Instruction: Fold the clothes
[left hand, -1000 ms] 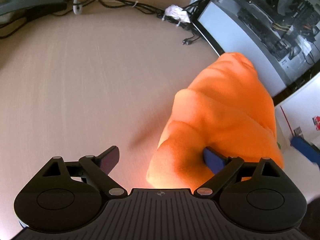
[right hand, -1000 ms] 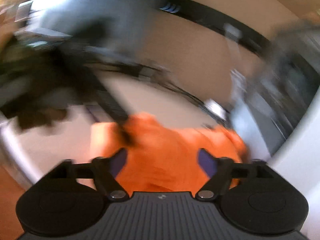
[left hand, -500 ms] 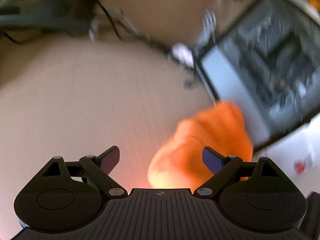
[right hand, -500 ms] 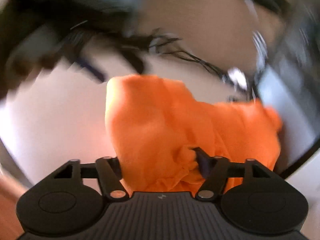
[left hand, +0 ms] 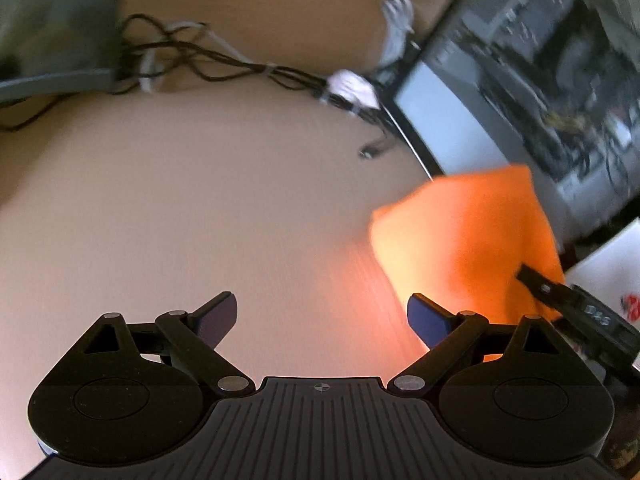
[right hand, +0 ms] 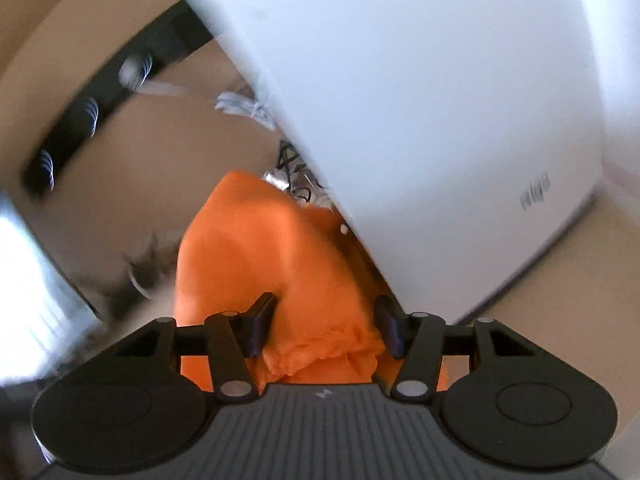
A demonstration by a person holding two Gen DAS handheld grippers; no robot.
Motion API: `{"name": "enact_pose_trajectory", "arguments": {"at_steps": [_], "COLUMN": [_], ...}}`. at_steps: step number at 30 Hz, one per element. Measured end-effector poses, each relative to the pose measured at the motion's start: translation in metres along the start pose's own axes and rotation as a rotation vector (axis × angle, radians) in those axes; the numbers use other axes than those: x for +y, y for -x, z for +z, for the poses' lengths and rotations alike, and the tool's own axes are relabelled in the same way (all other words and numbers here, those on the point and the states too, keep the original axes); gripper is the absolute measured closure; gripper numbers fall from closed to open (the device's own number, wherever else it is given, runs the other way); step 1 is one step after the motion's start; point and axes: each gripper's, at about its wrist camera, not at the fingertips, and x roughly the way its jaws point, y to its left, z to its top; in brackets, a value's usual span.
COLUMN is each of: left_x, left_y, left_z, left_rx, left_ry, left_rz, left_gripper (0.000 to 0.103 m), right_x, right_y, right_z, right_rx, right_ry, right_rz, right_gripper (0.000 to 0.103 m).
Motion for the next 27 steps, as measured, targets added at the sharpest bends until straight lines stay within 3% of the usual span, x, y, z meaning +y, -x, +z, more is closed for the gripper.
{"name": "enact_pose_trajectory", "arguments": {"at_steps": [6, 10, 17, 22, 25, 27], "left_x": [-0.006, 0.01, 0.056, 0.1, 0.123, 0.13], "left_y": [0.015, 0.036, 0.075, 0.123, 0.146, 0.15], "left_z": [-0.005, -0.007, -0.02, -0.023, -0.021, -0.019], "left_rx": [-0.039, -0.084, -0.141, -0.262, -0.348, -0.368], "left_ry": [-0.086, -0.088, -0.007, 0.107, 0.186, 0.219], "left_rz": [0.072, 0.136, 0.185, 0.188, 0.19, 0.182], "left_gripper": [0.007, 0.006, 0.006, 0.006, 0.005, 0.005], "right_x": [0.041, 0.075, 0.123, 0.146, 0.133, 0.111], "right_y": [-0.037, -0.048, -0.048, -0.052, -0.056, -0.063], "right_z": [-0.015, -0.029, -0.068, -0.087, -0.088, -0.098], "right_rx": [0.15, 0.229, 0.409, 0.569, 0.6, 0.607], "right_ry": [0.116, 0.1, -0.003, -0.258, -0.499, -0.738], "right_rz": [0.175, 0.262, 0.44, 0.6, 0.673, 0.676], "right_gripper": [0.049, 0.049, 0.05, 0.055, 0.055, 0.055]}}
